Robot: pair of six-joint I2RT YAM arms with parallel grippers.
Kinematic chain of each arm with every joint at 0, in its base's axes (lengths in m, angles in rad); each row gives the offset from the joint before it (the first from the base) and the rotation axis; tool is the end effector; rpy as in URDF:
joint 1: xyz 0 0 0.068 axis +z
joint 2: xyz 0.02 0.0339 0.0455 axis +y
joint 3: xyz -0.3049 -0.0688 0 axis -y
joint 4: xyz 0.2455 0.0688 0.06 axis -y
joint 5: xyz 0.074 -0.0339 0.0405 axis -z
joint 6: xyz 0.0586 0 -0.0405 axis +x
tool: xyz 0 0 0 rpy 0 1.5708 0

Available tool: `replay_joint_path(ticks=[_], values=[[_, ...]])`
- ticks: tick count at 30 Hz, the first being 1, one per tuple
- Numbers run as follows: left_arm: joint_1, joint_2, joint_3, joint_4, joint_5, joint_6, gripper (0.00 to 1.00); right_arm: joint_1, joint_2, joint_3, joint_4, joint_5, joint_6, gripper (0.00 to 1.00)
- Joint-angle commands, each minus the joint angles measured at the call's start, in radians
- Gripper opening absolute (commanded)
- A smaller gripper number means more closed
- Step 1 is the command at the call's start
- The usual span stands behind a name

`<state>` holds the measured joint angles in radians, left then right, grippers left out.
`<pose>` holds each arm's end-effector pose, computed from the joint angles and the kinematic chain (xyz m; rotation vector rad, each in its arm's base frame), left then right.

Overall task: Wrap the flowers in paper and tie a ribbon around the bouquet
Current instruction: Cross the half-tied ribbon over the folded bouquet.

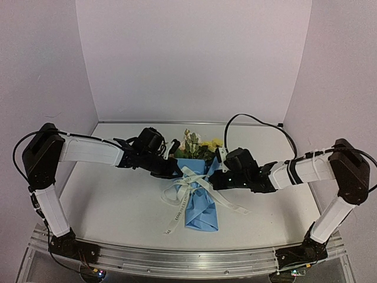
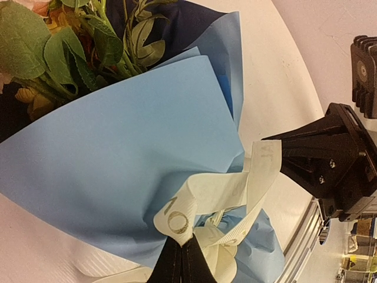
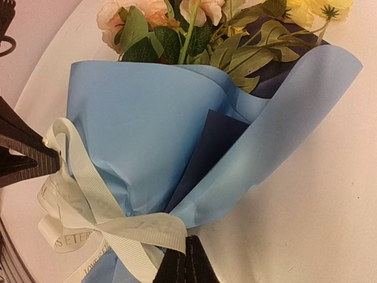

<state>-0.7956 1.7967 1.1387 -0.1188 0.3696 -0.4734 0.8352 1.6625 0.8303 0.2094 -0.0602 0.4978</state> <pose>0.2725 -0.3084 0.2178 0.6007 2.4619 -1.0082 0.2424 0.2731 0.1987 -0.4235 2.2737 0.7882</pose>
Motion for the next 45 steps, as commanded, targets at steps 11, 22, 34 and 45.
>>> replay_joint_path(ticks=[11, 22, 34, 45], values=[[0.005, -0.029, 0.02, 0.057, 0.153, -0.022, 0.0, 0.09, -0.146, 0.077, -0.251, 0.032, 0.084, 0.46], [0.025, -0.014, 0.073, 0.001, 0.33, -0.051, 0.0, 0.231, 0.016, 0.204, -0.227, 0.06, 0.176, 0.52], [0.047, 0.028, 0.095, -0.021, 0.429, -0.06, 0.0, 0.241, 0.16, 0.237, -0.073, 0.109, 0.303, 0.55], [0.06, 0.029, 0.103, -0.002, 0.51, -0.091, 0.0, 0.272, 0.127, 0.225, -0.061, 0.131, 0.298, 0.46]])
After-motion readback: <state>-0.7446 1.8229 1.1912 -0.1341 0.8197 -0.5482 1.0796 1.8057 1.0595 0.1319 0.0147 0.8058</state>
